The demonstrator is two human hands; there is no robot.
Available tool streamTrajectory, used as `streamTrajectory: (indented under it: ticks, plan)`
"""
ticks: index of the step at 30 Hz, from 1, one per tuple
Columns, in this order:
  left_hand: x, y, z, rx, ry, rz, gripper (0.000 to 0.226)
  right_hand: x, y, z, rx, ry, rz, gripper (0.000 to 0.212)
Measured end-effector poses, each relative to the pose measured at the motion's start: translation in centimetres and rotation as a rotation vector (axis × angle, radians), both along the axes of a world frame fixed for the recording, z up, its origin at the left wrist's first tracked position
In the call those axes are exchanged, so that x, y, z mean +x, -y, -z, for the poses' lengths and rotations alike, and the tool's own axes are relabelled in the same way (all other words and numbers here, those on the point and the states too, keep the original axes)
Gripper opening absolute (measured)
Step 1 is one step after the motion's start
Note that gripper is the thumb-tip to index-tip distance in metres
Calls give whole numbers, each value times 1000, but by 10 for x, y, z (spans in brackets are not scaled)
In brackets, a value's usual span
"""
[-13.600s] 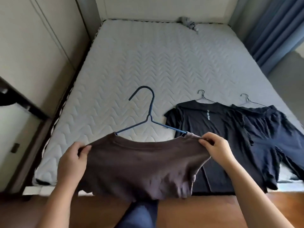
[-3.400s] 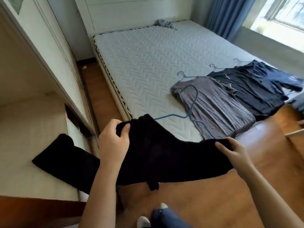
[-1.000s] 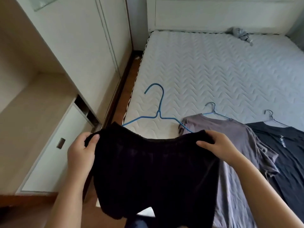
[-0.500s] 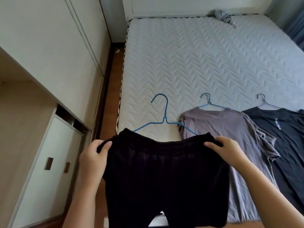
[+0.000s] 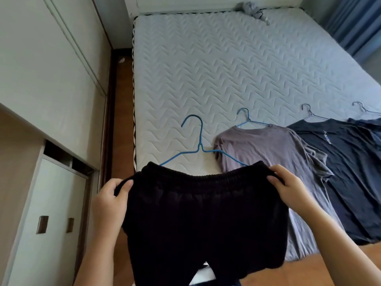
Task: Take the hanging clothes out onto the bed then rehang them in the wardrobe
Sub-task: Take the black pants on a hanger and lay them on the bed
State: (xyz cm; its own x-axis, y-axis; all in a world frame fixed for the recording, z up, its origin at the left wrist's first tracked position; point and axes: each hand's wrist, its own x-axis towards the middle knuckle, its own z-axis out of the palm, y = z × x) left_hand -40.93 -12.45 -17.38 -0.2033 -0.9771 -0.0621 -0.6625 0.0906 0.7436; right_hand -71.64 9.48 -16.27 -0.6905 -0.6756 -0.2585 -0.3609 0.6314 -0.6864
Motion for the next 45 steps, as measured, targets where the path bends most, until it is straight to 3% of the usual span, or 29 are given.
streamTrajectory:
  ticks: [3, 10, 15, 22, 29, 34, 39, 45]
  plan:
    - [2, 7, -3, -14, -34, -6, 15, 0, 7, -2, -56, -42, 23, 46]
    - [-39, 60, 13, -39, -96, 3, 11, -28, 63, 1, -131, -114, 44, 9]
    - [-87, 106, 56, 0, -121, -63, 12, -72, 124, 41, -92, -105, 39, 21]
    - [-139, 174, 158, 68, 80, -25, 31, -126, 192, 155, 35, -90, 78, 18]
    - [-170, 211, 262, 123, 179, 24, 23, -162, 233, 265, 176, -52, 112, 7]
    - [-188, 231, 322, 161, 242, 40, 14, -177, 251, 332, 244, -8, 117, 18]
    - [-195, 232, 373, 96, 386, -8, 28, -179, 253, 369, 195, -9, 278, 25]
    - [-195, 235, 386, -3, 444, -33, 28, -187, 255, 382, 200, -45, 420, 32]
